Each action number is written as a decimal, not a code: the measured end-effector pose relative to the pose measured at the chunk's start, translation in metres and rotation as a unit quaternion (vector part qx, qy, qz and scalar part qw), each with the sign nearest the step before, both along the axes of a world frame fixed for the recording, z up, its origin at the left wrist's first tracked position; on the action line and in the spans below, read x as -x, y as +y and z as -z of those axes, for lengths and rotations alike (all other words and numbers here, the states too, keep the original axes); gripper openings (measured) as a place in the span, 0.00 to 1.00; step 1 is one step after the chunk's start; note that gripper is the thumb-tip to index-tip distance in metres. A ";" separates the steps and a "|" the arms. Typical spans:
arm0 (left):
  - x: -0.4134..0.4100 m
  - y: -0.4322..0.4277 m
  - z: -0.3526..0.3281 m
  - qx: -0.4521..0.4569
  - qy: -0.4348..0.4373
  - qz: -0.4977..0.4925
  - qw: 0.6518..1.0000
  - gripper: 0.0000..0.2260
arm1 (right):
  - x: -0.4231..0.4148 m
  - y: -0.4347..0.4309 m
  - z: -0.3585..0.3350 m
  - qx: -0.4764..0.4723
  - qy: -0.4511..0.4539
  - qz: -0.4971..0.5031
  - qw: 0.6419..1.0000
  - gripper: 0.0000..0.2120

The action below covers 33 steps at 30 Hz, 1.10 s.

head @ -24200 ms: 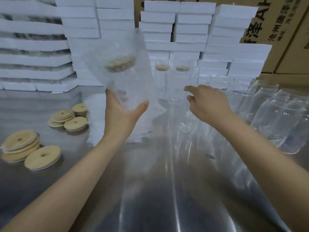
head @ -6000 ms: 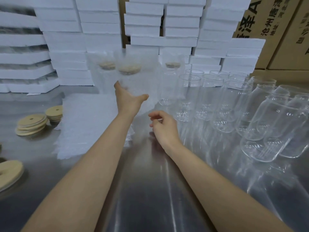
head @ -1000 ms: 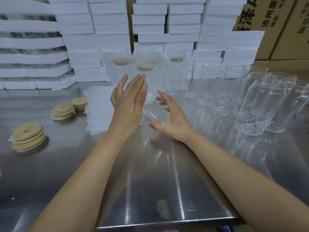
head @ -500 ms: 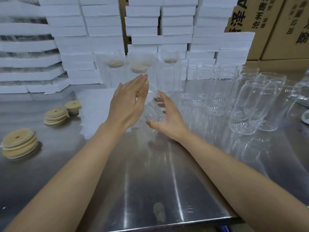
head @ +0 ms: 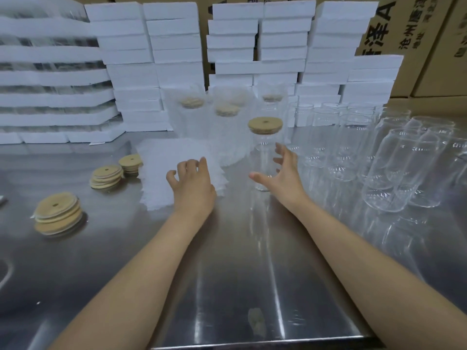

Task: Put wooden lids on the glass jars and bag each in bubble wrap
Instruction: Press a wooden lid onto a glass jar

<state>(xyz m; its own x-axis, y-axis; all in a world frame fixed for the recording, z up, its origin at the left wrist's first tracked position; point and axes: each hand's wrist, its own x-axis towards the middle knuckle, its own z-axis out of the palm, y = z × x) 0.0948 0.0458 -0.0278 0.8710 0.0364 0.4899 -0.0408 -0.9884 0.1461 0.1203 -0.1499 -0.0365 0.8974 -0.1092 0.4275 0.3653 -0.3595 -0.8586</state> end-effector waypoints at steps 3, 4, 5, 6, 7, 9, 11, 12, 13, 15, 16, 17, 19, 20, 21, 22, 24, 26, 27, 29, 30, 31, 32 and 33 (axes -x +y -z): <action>-0.002 0.003 -0.002 -0.031 0.011 -0.016 0.999 0.16 | -0.002 -0.001 0.000 -0.007 0.019 0.018 1.000 0.46; -0.003 0.004 -0.003 -0.031 0.009 -0.019 0.999 0.14 | -0.002 -0.002 0.000 -0.007 0.021 0.023 0.999 0.46; -0.004 0.006 -0.004 -0.023 0.008 -0.018 1.000 0.14 | -0.002 -0.002 0.000 -0.004 0.022 0.026 0.999 0.47; -0.004 0.008 -0.005 -0.004 0.010 -0.010 1.000 0.14 | -0.002 -0.001 -0.001 0.000 0.022 0.029 0.999 0.47; -0.005 0.010 -0.005 0.023 0.011 0.005 1.000 0.14 | -0.001 -0.001 -0.001 0.003 0.022 0.032 0.999 0.48; -0.004 0.014 -0.007 0.080 0.001 0.036 0.996 0.13 | -0.001 0.000 -0.001 0.011 0.025 0.039 0.999 0.49; -0.002 0.015 -0.012 0.094 -0.022 0.033 0.995 0.09 | -0.002 0.001 -0.002 0.017 0.025 0.043 0.999 0.49; -0.002 0.016 -0.014 0.084 -0.019 0.018 0.996 0.10 | -0.002 0.001 -0.002 0.020 0.024 0.044 0.999 0.49; -0.002 0.017 -0.015 0.073 0.001 -0.005 0.997 0.14 | -0.002 0.001 -0.002 0.021 0.024 0.045 0.998 0.49; -0.004 0.022 -0.015 0.050 0.050 -0.037 0.997 0.20 | -0.002 0.001 -0.002 0.023 0.025 0.046 0.998 0.49; -0.005 0.025 -0.015 0.048 0.046 -0.040 0.997 0.18 | -0.001 0.001 -0.002 0.024 0.026 0.045 0.998 0.49; -0.006 0.028 -0.014 0.057 0.030 -0.036 0.997 0.14 | -0.001 0.001 -0.002 0.024 0.027 0.045 0.998 0.49; -0.007 0.033 -0.014 0.092 -0.007 -0.022 0.995 0.10 | -0.001 0.001 -0.002 0.024 0.028 0.044 0.998 0.49; -0.008 0.035 -0.014 0.115 -0.021 -0.015 0.993 0.09 | -0.001 0.001 -0.002 0.024 0.028 0.044 0.998 0.49; -0.008 0.037 -0.015 0.145 -0.035 -0.009 0.989 0.09 | -0.001 0.001 -0.002 0.024 0.029 0.044 0.998 0.49; -0.008 0.038 -0.016 0.176 -0.053 -0.006 0.983 0.10 | -0.001 0.001 -0.002 0.023 0.030 0.043 0.998 0.49; -0.008 0.042 -0.020 0.233 -0.110 -0.012 0.966 0.11 | 0.000 0.001 -0.003 0.022 0.033 0.043 0.998 0.49; -0.006 0.044 -0.028 0.280 -0.201 -0.013 0.939 0.12 | 0.000 0.001 -0.003 0.020 0.033 0.042 0.998 0.49; -0.004 0.042 -0.032 0.298 -0.244 -0.002 0.923 0.12 | 0.000 0.001 -0.003 0.019 0.032 0.042 0.998 0.49; 0.000 0.036 -0.037 0.309 -0.286 0.049 0.906 0.12 | 0.001 0.002 -0.004 0.018 0.031 0.044 0.998 0.50; 0.001 0.031 -0.037 0.311 -0.281 0.083 0.904 0.12 | 0.001 0.002 -0.004 0.019 0.029 0.045 0.998 0.50; 0.003 0.025 -0.035 0.318 -0.262 0.113 0.904 0.11 | 0.001 0.002 -0.004 0.020 0.029 0.046 0.998 0.50; 0.004 0.018 -0.033 0.329 -0.236 0.131 0.905 0.09 | 0.002 0.002 -0.005 0.022 0.029 0.046 0.998 0.51; 0.005 0.013 -0.030 0.341 -0.208 0.141 0.906 0.07 | 0.002 0.002 -0.005 0.022 0.029 0.046 0.998 0.51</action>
